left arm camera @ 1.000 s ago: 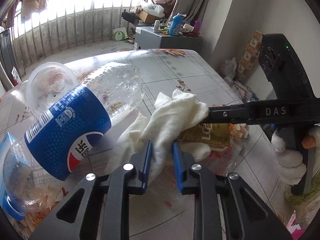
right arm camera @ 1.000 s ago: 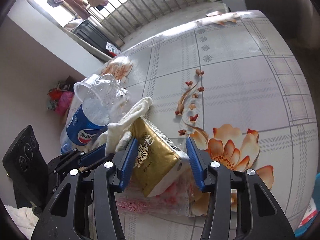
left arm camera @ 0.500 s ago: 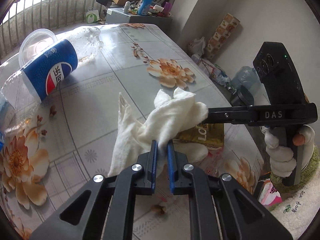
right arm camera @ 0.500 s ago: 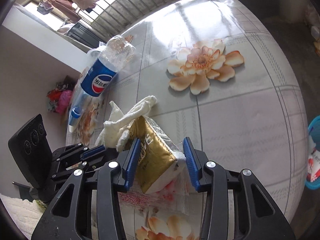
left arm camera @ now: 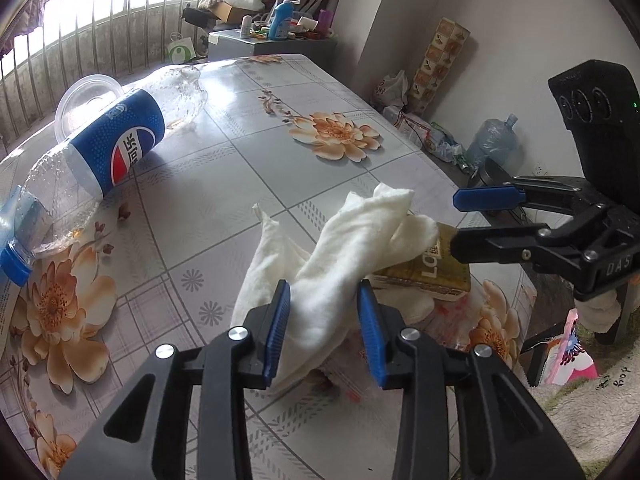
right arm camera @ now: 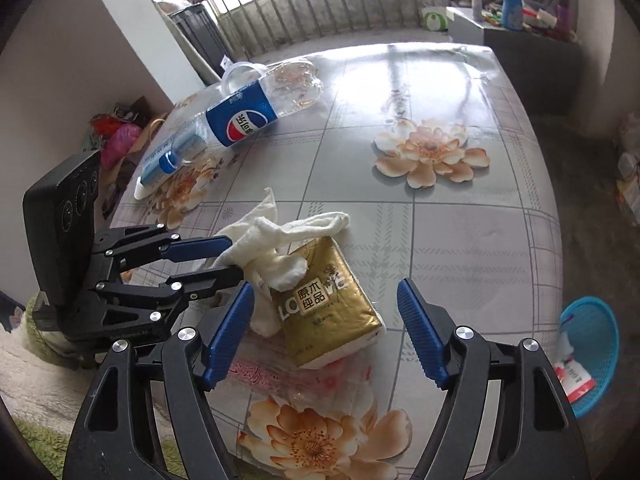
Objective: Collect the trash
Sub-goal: 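Grasp the gold tissue pack with the right gripper and lift it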
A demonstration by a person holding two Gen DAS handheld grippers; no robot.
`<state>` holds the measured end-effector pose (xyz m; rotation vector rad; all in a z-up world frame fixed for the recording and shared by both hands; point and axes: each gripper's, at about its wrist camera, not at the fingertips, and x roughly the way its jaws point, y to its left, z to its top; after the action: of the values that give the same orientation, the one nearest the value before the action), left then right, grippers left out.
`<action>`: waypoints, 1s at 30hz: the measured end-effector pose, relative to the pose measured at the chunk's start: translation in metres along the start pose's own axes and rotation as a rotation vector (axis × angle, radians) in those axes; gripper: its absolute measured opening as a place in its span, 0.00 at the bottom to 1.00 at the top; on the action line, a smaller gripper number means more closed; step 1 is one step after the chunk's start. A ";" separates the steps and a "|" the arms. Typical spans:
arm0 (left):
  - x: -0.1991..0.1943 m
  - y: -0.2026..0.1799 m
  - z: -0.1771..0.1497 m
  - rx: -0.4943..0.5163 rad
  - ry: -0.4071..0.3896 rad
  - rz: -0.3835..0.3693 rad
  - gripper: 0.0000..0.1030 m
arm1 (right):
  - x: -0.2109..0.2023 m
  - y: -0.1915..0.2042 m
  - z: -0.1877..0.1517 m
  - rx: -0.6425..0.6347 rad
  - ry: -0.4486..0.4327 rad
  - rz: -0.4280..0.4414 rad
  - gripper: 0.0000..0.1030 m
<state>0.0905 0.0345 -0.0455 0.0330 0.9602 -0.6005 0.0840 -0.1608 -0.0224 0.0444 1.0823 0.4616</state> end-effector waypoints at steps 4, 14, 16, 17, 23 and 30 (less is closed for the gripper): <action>0.005 0.007 -0.003 -0.026 -0.002 -0.001 0.29 | 0.021 0.005 -0.003 -0.048 0.053 -0.010 0.68; -0.011 0.015 0.001 -0.062 -0.050 0.009 0.06 | 0.021 0.005 -0.008 -0.034 0.046 -0.026 0.56; -0.015 0.015 0.003 -0.066 -0.064 0.017 0.05 | 0.017 0.003 -0.008 -0.027 0.033 -0.028 0.55; -0.018 0.016 0.004 -0.070 -0.071 0.018 0.05 | 0.015 0.003 -0.009 -0.020 0.028 -0.024 0.55; -0.041 0.017 0.012 -0.078 -0.129 0.031 0.04 | -0.001 -0.006 -0.007 0.040 -0.027 0.017 0.54; -0.058 0.013 0.024 -0.057 -0.163 0.020 0.04 | -0.017 -0.027 -0.008 0.170 -0.088 0.107 0.54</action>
<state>0.0907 0.0658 0.0109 -0.0566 0.8173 -0.5484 0.0798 -0.1931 -0.0193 0.2713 1.0338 0.4592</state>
